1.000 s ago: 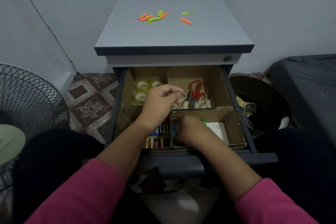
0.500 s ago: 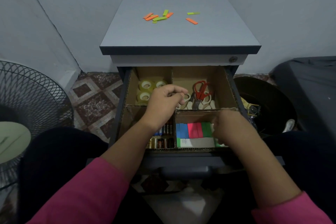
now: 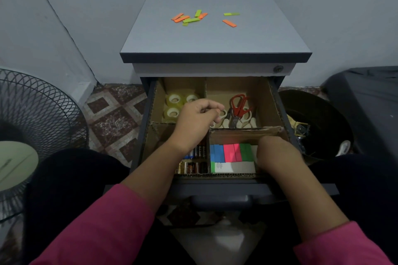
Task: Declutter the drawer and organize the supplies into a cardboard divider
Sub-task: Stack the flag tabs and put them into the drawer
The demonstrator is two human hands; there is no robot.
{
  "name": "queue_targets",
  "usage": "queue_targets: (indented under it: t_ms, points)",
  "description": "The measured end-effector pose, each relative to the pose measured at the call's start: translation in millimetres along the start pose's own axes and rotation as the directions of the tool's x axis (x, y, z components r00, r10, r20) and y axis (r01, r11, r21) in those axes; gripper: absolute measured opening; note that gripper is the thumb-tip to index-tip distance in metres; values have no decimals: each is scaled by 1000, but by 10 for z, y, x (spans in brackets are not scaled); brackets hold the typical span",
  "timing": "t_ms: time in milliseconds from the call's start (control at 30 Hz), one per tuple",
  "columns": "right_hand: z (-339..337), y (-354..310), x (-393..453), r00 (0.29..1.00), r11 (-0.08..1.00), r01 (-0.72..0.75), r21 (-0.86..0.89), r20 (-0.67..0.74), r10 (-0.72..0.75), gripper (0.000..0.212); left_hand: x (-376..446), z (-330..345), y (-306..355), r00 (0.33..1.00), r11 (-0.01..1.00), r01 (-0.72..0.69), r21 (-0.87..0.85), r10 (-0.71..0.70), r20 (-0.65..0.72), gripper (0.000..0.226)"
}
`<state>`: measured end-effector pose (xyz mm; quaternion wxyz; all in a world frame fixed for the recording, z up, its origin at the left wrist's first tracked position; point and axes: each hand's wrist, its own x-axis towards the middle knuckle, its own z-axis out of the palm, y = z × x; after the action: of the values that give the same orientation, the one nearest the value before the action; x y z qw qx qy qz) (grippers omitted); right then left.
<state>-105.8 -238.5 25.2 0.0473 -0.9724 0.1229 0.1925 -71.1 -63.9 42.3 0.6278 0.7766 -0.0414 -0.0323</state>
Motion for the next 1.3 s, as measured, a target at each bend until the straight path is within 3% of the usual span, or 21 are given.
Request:
queue_targets:
  t_ms: [900,1033,1200,1300]
  points:
    - [-182,8,-69,997,998,15,-63,75,-10,18,-4,-6,-2,1000,1000,-1,10,1,8,18]
    - [-377,111,-63,996,993,29,117,83,-39,12,3,-5,-5,1000,1000,9,-3,-9,7,17]
    - [-391,37,-135,977,885,83,459,137,-162,8,2,3,-3,1000,1000,13,-13,-13,9,18]
    - [-266,-115,-149,966,843,67,534,178,-190,21,6,4,-15,1000,1000,13,-17,-12,9,19]
